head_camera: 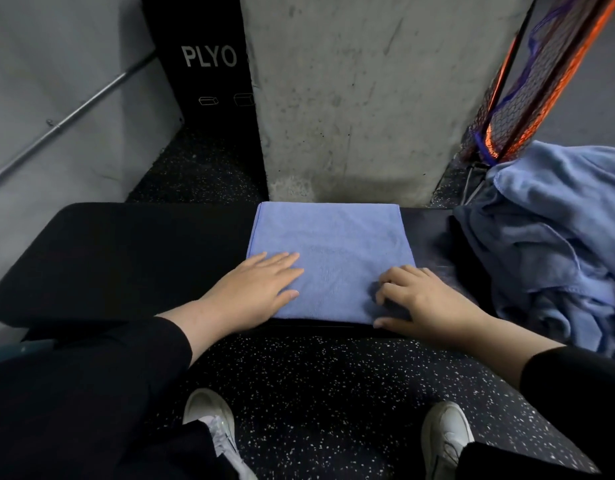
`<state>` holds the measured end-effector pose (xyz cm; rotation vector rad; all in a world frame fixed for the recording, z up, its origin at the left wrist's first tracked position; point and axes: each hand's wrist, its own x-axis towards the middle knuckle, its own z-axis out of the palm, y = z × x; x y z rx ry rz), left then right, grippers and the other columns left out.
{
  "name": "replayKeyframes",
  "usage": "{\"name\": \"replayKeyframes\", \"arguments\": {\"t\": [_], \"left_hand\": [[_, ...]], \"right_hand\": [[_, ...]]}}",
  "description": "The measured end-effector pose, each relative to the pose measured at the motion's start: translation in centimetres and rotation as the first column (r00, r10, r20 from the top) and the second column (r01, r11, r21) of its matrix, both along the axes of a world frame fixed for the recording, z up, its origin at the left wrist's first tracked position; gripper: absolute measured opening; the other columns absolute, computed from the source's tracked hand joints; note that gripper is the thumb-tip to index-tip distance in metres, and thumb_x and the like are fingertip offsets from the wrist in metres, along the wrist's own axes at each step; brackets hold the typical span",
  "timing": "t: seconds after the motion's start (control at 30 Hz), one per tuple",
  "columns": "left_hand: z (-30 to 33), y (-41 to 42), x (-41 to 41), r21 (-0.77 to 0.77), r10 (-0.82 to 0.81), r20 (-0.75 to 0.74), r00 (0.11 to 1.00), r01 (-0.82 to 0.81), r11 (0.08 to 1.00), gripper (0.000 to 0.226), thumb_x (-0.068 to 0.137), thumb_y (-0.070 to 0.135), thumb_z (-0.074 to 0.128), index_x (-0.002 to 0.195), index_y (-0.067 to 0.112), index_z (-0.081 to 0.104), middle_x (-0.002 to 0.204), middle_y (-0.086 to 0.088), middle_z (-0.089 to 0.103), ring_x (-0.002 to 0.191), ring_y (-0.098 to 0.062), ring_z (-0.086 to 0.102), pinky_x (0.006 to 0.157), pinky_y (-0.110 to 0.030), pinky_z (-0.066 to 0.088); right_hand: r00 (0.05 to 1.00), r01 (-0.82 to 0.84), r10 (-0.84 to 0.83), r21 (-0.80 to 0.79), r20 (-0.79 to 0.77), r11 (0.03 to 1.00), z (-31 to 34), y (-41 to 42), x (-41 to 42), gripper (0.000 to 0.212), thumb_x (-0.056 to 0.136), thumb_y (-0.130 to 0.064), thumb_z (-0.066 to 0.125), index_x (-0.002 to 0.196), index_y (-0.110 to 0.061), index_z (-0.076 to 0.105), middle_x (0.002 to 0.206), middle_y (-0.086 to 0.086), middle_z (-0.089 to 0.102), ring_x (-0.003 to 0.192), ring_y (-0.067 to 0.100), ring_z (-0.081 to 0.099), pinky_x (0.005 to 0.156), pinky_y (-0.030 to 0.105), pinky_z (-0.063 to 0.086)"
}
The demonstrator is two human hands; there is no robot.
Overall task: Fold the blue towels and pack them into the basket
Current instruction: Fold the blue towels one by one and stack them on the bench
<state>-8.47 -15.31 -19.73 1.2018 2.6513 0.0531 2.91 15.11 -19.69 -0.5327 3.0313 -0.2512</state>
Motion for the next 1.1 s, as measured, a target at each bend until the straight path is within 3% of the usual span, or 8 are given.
{"name": "replayKeyframes", "arguments": {"t": [0.13,0.3,0.43,0.57,0.7,0.83,0.93,1.1], "left_hand": [[0.5,0.2,1.7,0.015,-0.081,0.051,0.995,0.08,0.997,0.081,0.089,0.07,0.009,0.157,0.03,0.032,0.168,0.008,0.014,0.155,-0.006,0.006,0.126,-0.031,0.003],[1.3,2.3,3.0,0.05,-0.097,0.008,0.995,0.097,0.994,0.088,0.085,0.075,0.005,0.151,0.03,0.042,0.161,0.009,0.036,0.149,-0.011,0.029,0.121,-0.033,0.022],[1.4,4.6,3.5,0.04,-0.091,-0.057,0.994,0.094,0.995,0.071,0.091,0.074,0.03,0.143,0.028,0.046,0.137,0.01,0.053,0.127,-0.016,0.046,0.107,-0.039,0.038],[1.1,5.3,2.7,0.125,0.012,-0.071,0.997,-0.003,0.992,0.031,0.096,0.038,0.054,0.123,0.023,0.057,0.117,0.006,0.053,0.114,-0.02,0.049,0.095,-0.035,0.041],[1.1,3.0,0.3,0.113,0.086,-0.008,0.996,-0.085,0.99,0.02,0.092,0.021,0.057,0.111,0.017,0.063,0.109,0.004,0.054,0.11,-0.018,0.05,0.091,-0.036,0.044],[2.6,-0.4,-2.1,0.13,0.077,0.192,0.978,-0.104,0.986,0.012,0.094,0.015,0.056,0.096,0.018,0.068,0.094,0.004,0.063,0.091,-0.015,0.058,0.086,-0.039,0.047],[3.8,-2.6,-3.2,0.199,0.179,0.319,0.931,-0.25,0.948,0.02,0.098,0.024,0.059,0.078,0.021,0.063,0.07,0.006,0.058,0.065,-0.009,0.051,0.069,-0.034,0.044],[4.5,-3.5,-3.8,0.249,0.226,0.402,0.887,-0.344,0.905,0.03,0.099,0.033,0.062,0.071,0.021,0.062,0.061,0.01,0.049,0.057,-0.003,0.042,0.058,-0.024,0.034]], "right_hand": [[0.999,-0.031,0.031,0.017,0.014,0.999,0.3,0.3,1.1,0.041,0.082,-0.063,0.056,0.107,-0.031,0.056,0.122,-0.01,0.053,0.11,0.016,0.055,0.088,0.037,0.046],[0.996,0.015,-0.013,0.022,-0.09,1.0,0.5,-0.5,0.8,0.022,0.087,-0.041,0.049,0.092,-0.025,0.062,0.106,-0.009,0.061,0.094,0.019,0.061,0.074,0.038,0.05],[0.98,0.183,-0.191,-0.127,-0.054,0.975,1.2,-1.2,-0.2,0.018,0.09,-0.035,0.049,0.087,-0.018,0.056,0.084,-0.005,0.06,0.082,0.024,0.058,0.072,0.042,0.05],[0.955,0.289,-0.296,-0.193,-0.006,0.938,1.4,-1.0,-0.8,0.011,0.096,-0.031,0.052,0.096,-0.02,0.052,0.083,0.0,0.063,0.08,0.029,0.058,0.071,0.041,0.047],[0.949,0.307,-0.316,-0.236,0.001,0.922,1.0,-0.2,-0.9,0.012,0.098,-0.034,0.048,0.098,-0.022,0.048,0.085,0.003,0.066,0.08,0.032,0.059,0.071,0.042,0.048],[0.971,0.221,-0.237,-0.245,-0.037,0.944,1.1,0.5,-0.5,0.016,0.098,-0.037,0.047,0.098,-0.021,0.05,0.085,-0.001,0.063,0.08,0.026,0.058,0.072,0.041,0.047],[0.977,0.198,-0.213,-0.26,-0.031,0.945,1.3,1.1,-0.2,0.016,0.098,-0.037,0.05,0.094,-0.022,0.052,0.082,-0.005,0.062,0.078,0.024,0.059,0.069,0.038,0.046],[0.956,0.282,-0.293,-0.295,0.004,0.913,1.5,2.2,-0.4,0.013,0.096,-0.039,0.062,0.097,-0.027,0.056,0.071,-0.014,0.06,0.062,0.003,0.054,0.063,0.028,0.045]]}}
